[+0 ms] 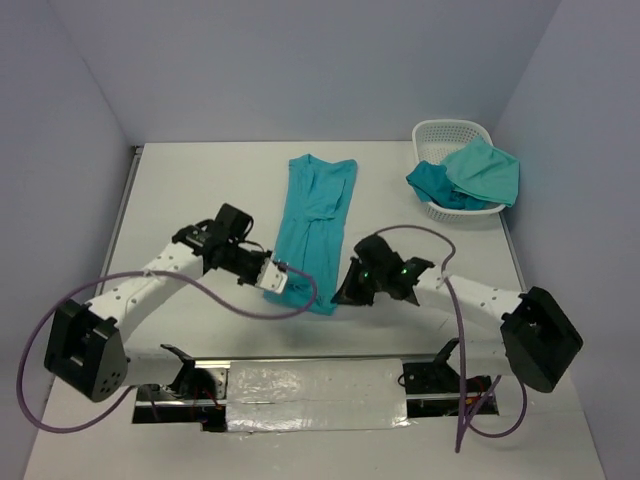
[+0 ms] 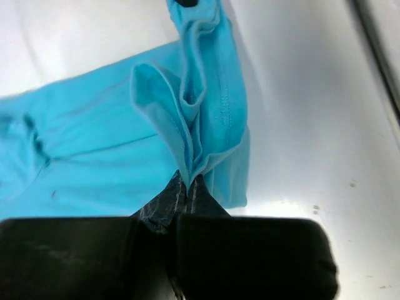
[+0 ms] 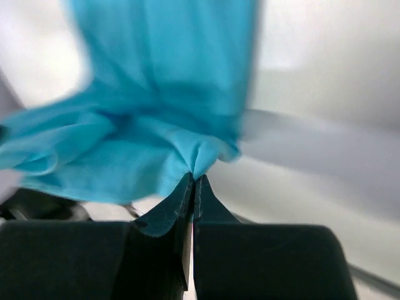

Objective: Fold and stack the t-shirts
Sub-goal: Fold the folded rectangular tshirt in 1/3 of the way

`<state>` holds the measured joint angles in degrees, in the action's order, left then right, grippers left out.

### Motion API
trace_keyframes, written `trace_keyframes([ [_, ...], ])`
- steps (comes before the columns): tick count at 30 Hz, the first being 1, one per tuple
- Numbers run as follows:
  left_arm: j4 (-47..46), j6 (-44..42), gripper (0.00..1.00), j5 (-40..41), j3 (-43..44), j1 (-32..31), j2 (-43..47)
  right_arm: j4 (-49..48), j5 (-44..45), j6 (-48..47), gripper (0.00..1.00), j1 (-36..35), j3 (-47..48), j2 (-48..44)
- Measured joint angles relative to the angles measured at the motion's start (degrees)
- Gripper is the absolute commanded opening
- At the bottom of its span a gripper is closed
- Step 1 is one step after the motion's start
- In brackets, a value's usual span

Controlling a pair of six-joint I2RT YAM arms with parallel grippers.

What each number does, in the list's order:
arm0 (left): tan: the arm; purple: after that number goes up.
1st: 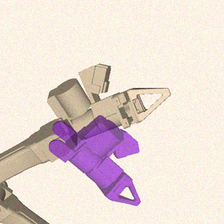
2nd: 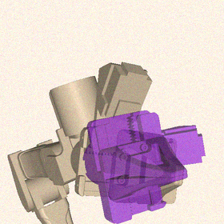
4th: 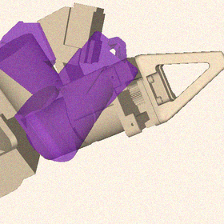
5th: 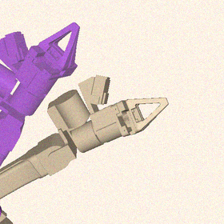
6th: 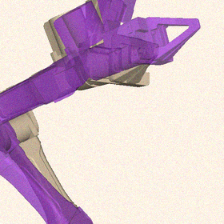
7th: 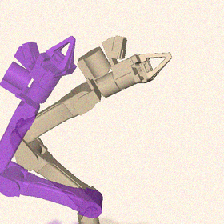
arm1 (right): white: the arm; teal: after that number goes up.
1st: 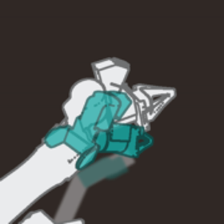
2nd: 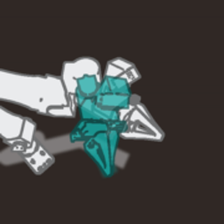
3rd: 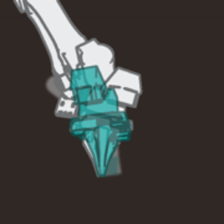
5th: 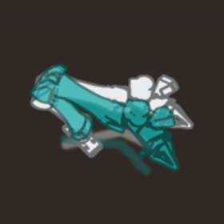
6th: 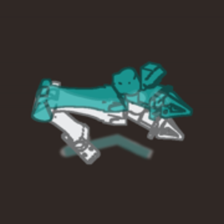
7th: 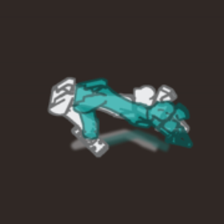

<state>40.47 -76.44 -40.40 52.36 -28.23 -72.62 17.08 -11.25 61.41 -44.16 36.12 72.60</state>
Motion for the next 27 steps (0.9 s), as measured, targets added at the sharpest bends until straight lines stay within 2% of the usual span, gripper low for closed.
trace_keyframes([
  [4,2.1,6.9,0.00,-0.6,11.0,3.8,-9.3,2.4,-1.4,-9.3,0.00,10.9,11.0,3.7],
  [9,2.6,15.9,0.00,0.6,24.5,7.4,-23.1,3.6,-4.4,-18.4,0.00,20.4,25.4,16.9],
  [15,-0.5,24.1,0.00,3.3,35.1,8.3,-34.1,4.9,-8.0,-23.4,0.00,23.8,39.0,32.3],
  [21,-3.9,27.3,0.00,4.1,44.2,8.3,-42.8,8.9,-8.9,-25.2,0.00,28.9,46.9,37.9],
  [27,-6.3,29.0,0.00,4.5,46.8,8.6,-48.2,10.8,-8.6,-26.6,0.00,31.5,55.2,43.2],
])
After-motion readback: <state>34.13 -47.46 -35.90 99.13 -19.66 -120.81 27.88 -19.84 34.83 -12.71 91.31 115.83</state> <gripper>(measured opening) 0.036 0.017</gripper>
